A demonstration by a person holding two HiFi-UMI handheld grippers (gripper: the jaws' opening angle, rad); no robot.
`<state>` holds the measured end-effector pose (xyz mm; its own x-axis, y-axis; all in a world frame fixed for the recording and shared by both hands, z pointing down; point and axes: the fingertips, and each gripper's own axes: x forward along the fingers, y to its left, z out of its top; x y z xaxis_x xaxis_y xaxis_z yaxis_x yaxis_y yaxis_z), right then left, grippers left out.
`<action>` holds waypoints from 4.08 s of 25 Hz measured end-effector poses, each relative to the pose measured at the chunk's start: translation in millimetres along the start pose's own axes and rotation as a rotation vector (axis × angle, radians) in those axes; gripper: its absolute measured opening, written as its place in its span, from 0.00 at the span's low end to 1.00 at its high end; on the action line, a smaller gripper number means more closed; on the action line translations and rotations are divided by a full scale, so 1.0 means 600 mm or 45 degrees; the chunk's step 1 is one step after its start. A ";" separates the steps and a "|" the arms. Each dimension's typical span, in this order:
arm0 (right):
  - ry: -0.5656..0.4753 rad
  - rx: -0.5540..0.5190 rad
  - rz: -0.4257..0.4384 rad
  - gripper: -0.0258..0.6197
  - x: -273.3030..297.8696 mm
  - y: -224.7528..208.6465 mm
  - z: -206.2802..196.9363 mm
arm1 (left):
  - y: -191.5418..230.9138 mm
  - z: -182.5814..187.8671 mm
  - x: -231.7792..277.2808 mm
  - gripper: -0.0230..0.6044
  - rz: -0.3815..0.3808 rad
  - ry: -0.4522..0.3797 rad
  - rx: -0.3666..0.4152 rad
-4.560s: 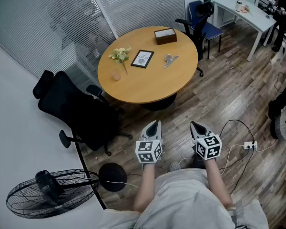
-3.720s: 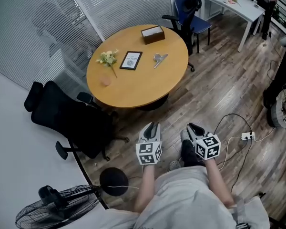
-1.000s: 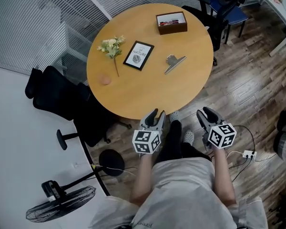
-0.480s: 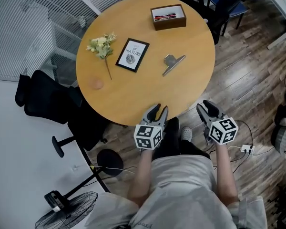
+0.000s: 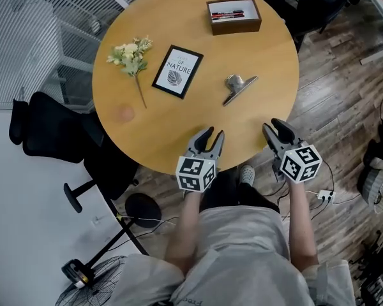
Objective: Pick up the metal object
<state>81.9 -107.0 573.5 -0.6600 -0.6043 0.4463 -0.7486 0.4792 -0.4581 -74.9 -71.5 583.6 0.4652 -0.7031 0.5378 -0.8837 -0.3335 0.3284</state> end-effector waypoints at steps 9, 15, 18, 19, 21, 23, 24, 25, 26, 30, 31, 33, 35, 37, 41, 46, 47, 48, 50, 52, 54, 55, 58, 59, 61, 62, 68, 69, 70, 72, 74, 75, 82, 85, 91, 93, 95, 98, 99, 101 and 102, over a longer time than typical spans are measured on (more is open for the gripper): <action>0.041 -0.068 0.009 0.26 0.117 -0.020 0.025 | 0.077 0.041 0.067 0.22 -0.024 -0.012 0.001; 0.012 -0.125 0.017 0.26 0.169 -0.026 0.037 | 0.107 0.042 0.091 0.22 -0.052 0.006 -0.009; 0.033 -0.160 0.035 0.26 0.191 -0.030 0.034 | 0.114 0.043 0.100 0.22 -0.063 0.009 0.001; 0.040 -0.174 0.041 0.26 0.197 -0.032 0.033 | 0.116 0.042 0.102 0.22 -0.066 0.009 0.002; 0.056 -0.200 0.054 0.26 0.210 -0.036 0.031 | 0.120 0.041 0.108 0.22 -0.068 0.007 0.002; 0.074 -0.227 0.072 0.26 0.222 -0.041 0.030 | 0.122 0.038 0.116 0.22 -0.067 0.001 -0.001; 0.084 -0.244 0.081 0.26 0.228 -0.045 0.030 | 0.122 0.037 0.121 0.22 -0.068 -0.001 -0.003; 0.093 -0.262 0.087 0.26 0.234 -0.048 0.030 | 0.122 0.036 0.125 0.22 -0.069 -0.004 -0.004; 0.104 -0.281 0.092 0.26 0.241 -0.052 0.030 | 0.123 0.035 0.130 0.22 -0.070 -0.006 -0.005; 0.149 -0.340 0.099 0.26 0.273 -0.067 0.034 | 0.130 0.030 0.149 0.22 -0.064 -0.011 -0.008; 0.158 -0.354 0.086 0.27 0.280 -0.071 0.035 | 0.132 0.030 0.153 0.22 -0.061 -0.013 -0.008; 0.168 -0.378 0.058 0.28 0.292 -0.075 0.035 | 0.136 0.028 0.160 0.22 -0.056 -0.019 -0.010; 0.176 -0.395 0.041 0.29 0.305 -0.074 0.030 | 0.140 0.025 0.169 0.22 -0.053 -0.023 -0.012; 0.188 -0.411 0.029 0.32 0.319 -0.072 0.022 | 0.144 0.022 0.182 0.22 -0.053 -0.021 -0.002; 0.188 -0.441 0.031 0.39 0.335 -0.062 0.010 | 0.144 0.019 0.196 0.22 -0.040 -0.021 0.025; 0.192 -0.507 0.017 0.46 0.352 -0.054 0.003 | 0.149 0.024 0.195 0.22 -0.010 -0.082 0.009; 0.197 -0.516 0.009 0.46 0.357 -0.056 0.001 | 0.150 0.020 0.196 0.22 -0.005 -0.082 0.006; 0.210 -0.523 0.000 0.47 0.363 -0.059 -0.003 | 0.152 0.016 0.197 0.22 -0.001 -0.079 0.004; 0.248 -0.543 -0.022 0.50 0.375 -0.062 -0.014 | 0.156 0.005 0.197 0.22 0.008 -0.069 0.001; 0.284 -0.577 -0.051 0.52 0.382 -0.064 -0.023 | 0.159 -0.003 0.193 0.22 0.020 -0.068 0.000; 0.316 -0.623 -0.091 0.53 0.385 -0.070 -0.029 | 0.159 -0.006 0.188 0.22 0.031 -0.085 -0.005; 0.328 -0.646 -0.113 0.54 0.386 -0.073 -0.029 | 0.159 -0.005 0.185 0.22 0.034 -0.098 -0.009; 0.328 -0.684 -0.154 0.57 0.392 -0.079 -0.024 | 0.158 -0.005 0.182 0.22 0.037 -0.116 -0.016; 0.327 -0.691 -0.158 0.57 0.394 -0.079 -0.023 | 0.157 -0.005 0.182 0.22 0.037 -0.117 -0.017; 0.334 -0.696 -0.156 0.57 0.396 -0.079 -0.023 | 0.155 -0.005 0.182 0.22 0.038 -0.117 -0.018; 0.336 -0.684 -0.153 0.57 0.396 -0.080 -0.025 | 0.155 -0.004 0.181 0.22 0.038 -0.117 -0.017; 0.301 -0.557 -0.157 0.49 0.397 -0.081 -0.029 | 0.159 -0.007 0.176 0.22 0.048 -0.107 -0.017; 0.304 -0.555 -0.161 0.49 0.397 -0.082 -0.029 | 0.159 -0.008 0.176 0.22 0.050 -0.105 -0.018; 0.308 -0.553 -0.164 0.48 0.397 -0.082 -0.029 | 0.160 -0.009 0.175 0.22 0.051 -0.103 -0.019; 0.314 -0.553 -0.163 0.48 0.395 -0.082 -0.030 | 0.160 -0.010 0.174 0.22 0.052 -0.099 -0.021; 0.313 -0.556 -0.155 0.48 0.393 -0.082 -0.031 | 0.160 -0.010 0.176 0.22 0.049 -0.096 -0.021; 0.312 -0.557 -0.154 0.48 0.391 -0.082 -0.031 | 0.160 -0.010 0.177 0.22 0.046 -0.095 -0.019; 0.310 -0.591 -0.173 0.48 0.380 -0.085 -0.029 | 0.161 -0.001 0.178 0.22 0.037 -0.101 -0.016; 0.308 -0.590 -0.165 0.48 0.373 -0.083 -0.028 | 0.159 0.001 0.180 0.22 0.027 -0.095 -0.011; 0.296 -0.586 -0.175 0.48 0.358 -0.078 -0.022 | 0.153 0.004 0.179 0.22 0.010 -0.084 0.002; 0.286 -0.584 -0.183 0.48 0.350 -0.076 -0.016 | 0.147 0.010 0.178 0.22 0.001 -0.085 0.010; 0.275 -0.577 -0.195 0.48 0.343 -0.075 -0.009 | 0.142 0.017 0.177 0.22 -0.011 -0.090 0.016; 0.251 -0.555 -0.212 0.48 0.331 -0.072 0.004 | 0.135 0.029 0.176 0.22 -0.027 -0.102 0.015; 0.241 -0.550 -0.217 0.48 0.325 -0.071 0.008 | 0.132 0.033 0.175 0.22 -0.033 -0.105 0.014; 0.223 -0.546 -0.228 0.48 0.313 -0.068 0.016 | 0.127 0.038 0.173 0.22 -0.042 -0.108 0.020; 0.215 -0.545 -0.232 0.48 0.307 -0.065 0.019 | 0.125 0.040 0.171 0.22 -0.045 -0.108 0.025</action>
<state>-9.5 -244.3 665.1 -0.4902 -0.6081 0.6245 -0.7884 0.6149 -0.0201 -94.8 -184.0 644.7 0.4908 -0.7412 0.4579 -0.8681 -0.3708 0.3301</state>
